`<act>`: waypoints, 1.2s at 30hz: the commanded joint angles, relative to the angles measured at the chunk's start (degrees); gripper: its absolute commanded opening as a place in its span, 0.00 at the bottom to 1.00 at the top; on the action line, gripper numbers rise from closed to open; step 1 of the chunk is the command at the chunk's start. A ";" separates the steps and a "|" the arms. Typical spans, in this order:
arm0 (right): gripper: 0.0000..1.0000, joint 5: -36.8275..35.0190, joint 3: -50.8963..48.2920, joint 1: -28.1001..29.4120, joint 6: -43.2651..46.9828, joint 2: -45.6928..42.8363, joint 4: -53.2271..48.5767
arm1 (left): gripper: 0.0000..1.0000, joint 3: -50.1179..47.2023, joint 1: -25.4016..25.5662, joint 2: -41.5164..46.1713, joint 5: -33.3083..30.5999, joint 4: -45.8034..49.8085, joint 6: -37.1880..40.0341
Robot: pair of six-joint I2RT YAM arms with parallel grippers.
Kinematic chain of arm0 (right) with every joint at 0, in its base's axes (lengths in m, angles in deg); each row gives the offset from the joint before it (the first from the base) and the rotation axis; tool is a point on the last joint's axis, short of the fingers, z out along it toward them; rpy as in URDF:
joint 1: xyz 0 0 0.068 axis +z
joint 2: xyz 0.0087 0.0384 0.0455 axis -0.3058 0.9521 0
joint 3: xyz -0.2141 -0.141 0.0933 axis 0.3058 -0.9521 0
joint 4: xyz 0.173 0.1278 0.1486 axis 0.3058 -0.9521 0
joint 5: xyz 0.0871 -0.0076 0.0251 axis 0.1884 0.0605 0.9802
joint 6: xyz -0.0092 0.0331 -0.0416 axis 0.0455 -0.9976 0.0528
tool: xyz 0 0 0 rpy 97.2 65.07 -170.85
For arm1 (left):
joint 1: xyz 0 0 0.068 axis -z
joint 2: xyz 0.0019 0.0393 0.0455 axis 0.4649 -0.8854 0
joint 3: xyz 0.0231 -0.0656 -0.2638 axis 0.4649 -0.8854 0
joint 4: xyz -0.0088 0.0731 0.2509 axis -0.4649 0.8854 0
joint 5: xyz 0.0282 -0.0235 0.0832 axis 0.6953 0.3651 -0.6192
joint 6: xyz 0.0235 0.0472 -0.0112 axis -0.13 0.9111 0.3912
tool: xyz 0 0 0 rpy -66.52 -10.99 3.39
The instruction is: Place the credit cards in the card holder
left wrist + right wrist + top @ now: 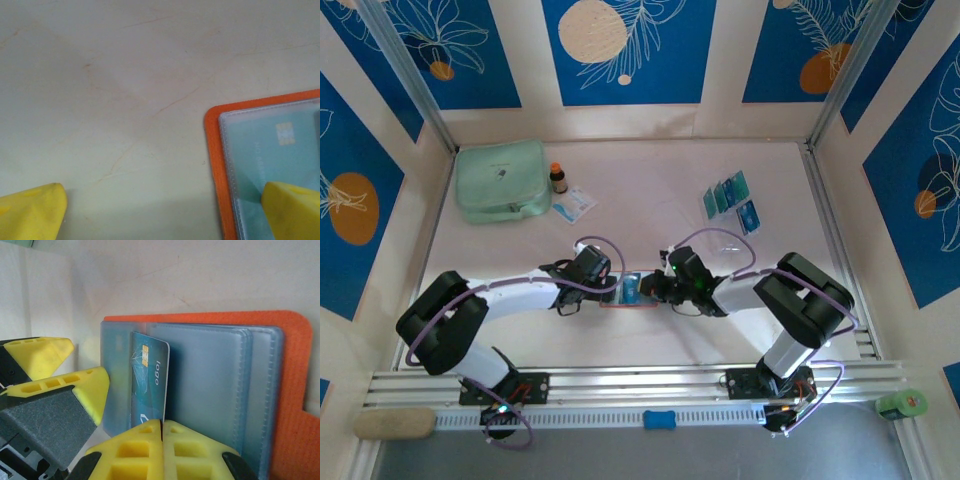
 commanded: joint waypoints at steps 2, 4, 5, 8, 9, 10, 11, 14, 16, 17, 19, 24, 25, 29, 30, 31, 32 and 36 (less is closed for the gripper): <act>0.00 2.05 1.88 0.43 1.14 2.16 -4.28 | 1.00 -1.19 0.06 -0.84 -0.41 0.55 0.06; 0.00 2.79 3.02 0.46 1.45 3.22 -5.04 | 1.00 -1.19 0.06 -0.84 -0.30 0.49 0.08; 0.00 3.18 3.46 0.45 1.56 3.72 -5.27 | 1.00 -1.19 0.03 -0.78 -0.28 0.48 0.04; 0.00 4.58 5.07 0.54 1.80 5.69 -6.45 | 1.00 -1.10 -0.04 -0.59 -0.23 0.46 -0.03; 0.00 5.15 5.57 0.54 1.91 6.25 -7.12 | 1.00 -0.96 -0.03 -0.47 -0.15 0.49 -0.03; 0.00 5.67 6.20 0.54 2.21 6.68 -8.06 | 1.00 -0.84 0.04 -0.33 -0.06 0.60 -0.03; 0.00 6.21 6.80 0.54 2.60 7.00 -8.94 | 1.00 -0.67 0.03 0.02 0.13 0.64 -0.07; 0.16 8.85 9.30 0.33 5.54 6.91 -13.30 | 1.00 0.08 -0.01 1.73 0.33 1.42 -0.44; 0.29 9.47 11.25 -0.19 8.01 5.58 -18.45 | 1.00 0.87 -0.36 3.86 -0.20 2.67 -0.63; 0.32 9.43 11.78 -0.45 8.97 4.74 -20.13 | 1.00 1.07 -0.64 4.81 -0.55 3.30 -0.80; 0.35 9.33 13.35 -1.07 11.23 3.04 -24.47 | 1.00 1.40 -1.71 6.79 -0.81 4.54 -1.23; 0.36 6.26 18.07 -1.82 16.08 0.51 -35.06 | 1.00 0.26 -4.38 8.94 -0.67 6.02 -1.84; 0.35 5.76 19.02 -1.77 16.79 0.52 -36.61 | 1.00 -0.27 -4.73 8.79 -0.52 6.12 -2.12; 0.27 4.92 21.86 -1.41 18.23 1.64 -39.52 | 1.00 -2.38 -5.70 7.49 0.00 5.98 -3.57; 0.22 4.72 22.62 -1.27 18.49 2.26 -40.15 | 1.00 -3.07 -5.73 7.19 -0.11 5.81 -4.05; 0.18 4.53 23.40 -1.01 18.76 2.87 -40.74 | 1.00 -3.65 -5.76 6.89 -0.10 5.64 -4.46; 0.15 4.39 24.06 -0.83 18.96 3.52 -41.18 | 1.00 -3.94 -5.84 6.66 -0.21 5.58 -4.78; 0.08 3.83 26.63 0.25 19.73 6.01 -42.47 | 1.00 -4.59 -5.94 5.05 -0.19 5.28 -5.55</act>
